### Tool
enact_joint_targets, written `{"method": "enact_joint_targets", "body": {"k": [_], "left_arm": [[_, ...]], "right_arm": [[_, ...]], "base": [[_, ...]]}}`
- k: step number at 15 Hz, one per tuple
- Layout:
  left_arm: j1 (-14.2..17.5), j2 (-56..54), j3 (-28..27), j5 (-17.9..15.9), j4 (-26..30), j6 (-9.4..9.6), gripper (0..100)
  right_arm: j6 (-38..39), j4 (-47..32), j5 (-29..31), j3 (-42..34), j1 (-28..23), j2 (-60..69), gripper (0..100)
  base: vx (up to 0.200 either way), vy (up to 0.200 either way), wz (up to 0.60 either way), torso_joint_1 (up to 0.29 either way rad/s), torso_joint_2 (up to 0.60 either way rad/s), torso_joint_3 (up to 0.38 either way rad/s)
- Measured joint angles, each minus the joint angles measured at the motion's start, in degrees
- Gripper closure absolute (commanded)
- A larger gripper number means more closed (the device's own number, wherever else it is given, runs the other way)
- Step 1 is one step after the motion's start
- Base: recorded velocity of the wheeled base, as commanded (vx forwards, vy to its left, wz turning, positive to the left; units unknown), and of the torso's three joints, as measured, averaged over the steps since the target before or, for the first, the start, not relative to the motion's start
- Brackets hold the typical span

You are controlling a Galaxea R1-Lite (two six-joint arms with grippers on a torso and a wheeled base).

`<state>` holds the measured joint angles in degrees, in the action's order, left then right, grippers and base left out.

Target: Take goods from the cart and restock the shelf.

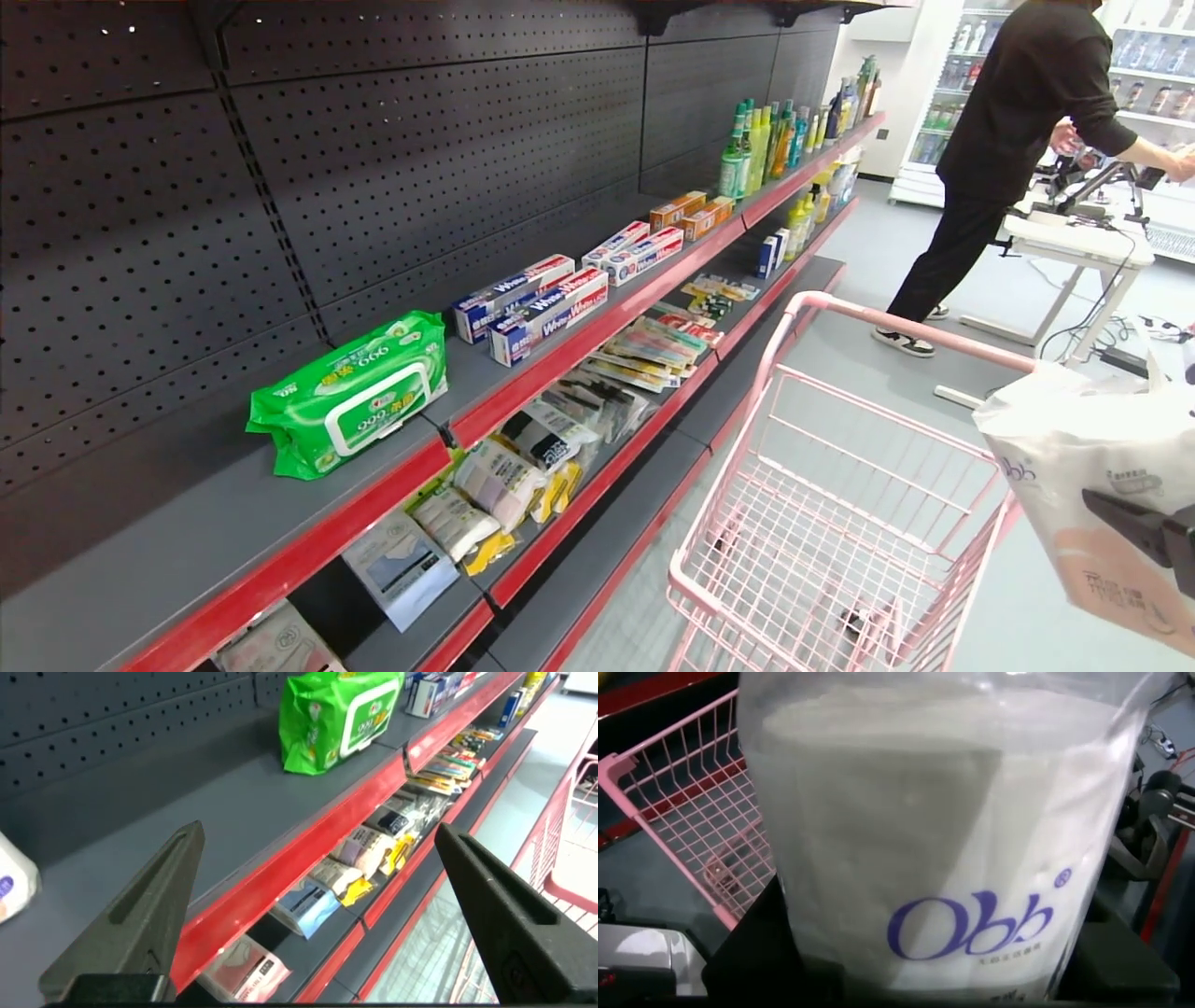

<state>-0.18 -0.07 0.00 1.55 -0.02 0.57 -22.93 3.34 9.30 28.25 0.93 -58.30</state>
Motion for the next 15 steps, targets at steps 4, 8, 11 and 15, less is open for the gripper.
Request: {"method": "enact_joint_targets", "body": {"k": [4,8,11,15], "left_arm": [[0.0,0.0,0.0,0.0,0.0,-0.02,0],[0.0,0.0,0.0,0.0,0.0,0.0,0],[0.0,0.0,0.0,0.0,0.0,-0.02,0],[0.0,0.0,0.0,0.0,0.0,-0.02,0]], "right_arm": [[0.0,0.2,-0.1,0.1,-0.1,-0.9,100],[0.0,0.2,0.0,0.1,-0.1,-1.5,100],[0.0,0.3,0.0,0.1,-0.1,-1.8,100],[0.0,0.4,0.0,1.4,-0.1,-2.7,100]], "base": [[0.0,0.0,0.0,0.168,-0.34,-0.178],[0.0,0.0,0.0,0.127,-0.25,-0.133],[0.0,0.0,0.0,0.097,-0.2,-0.105],[0.0,0.0,0.0,0.085,-0.17,-0.091]]}}
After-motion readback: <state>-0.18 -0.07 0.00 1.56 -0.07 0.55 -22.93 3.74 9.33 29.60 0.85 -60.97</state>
